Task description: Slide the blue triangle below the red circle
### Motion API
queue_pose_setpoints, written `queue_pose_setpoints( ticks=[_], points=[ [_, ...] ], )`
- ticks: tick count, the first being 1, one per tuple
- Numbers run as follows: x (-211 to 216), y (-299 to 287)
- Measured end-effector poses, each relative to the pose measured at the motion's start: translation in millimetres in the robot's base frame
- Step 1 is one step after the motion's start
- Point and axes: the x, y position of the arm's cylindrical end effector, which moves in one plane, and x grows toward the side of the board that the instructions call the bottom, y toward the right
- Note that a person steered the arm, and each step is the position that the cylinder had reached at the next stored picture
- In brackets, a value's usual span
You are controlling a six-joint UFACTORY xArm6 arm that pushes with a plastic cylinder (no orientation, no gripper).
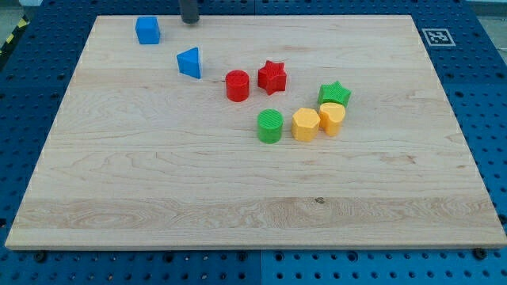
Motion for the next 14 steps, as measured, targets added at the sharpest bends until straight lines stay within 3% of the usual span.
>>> queue_pose_setpoints(
  ticks=[3,4,5,7,8,11,12,13,14],
  points=[
    [5,-21],
    [24,-25],
    [79,-10],
    [94,-7],
    [124,-5],
    [143,-5],
    [115,-5],
    [119,23],
    [157,24]
  ],
)
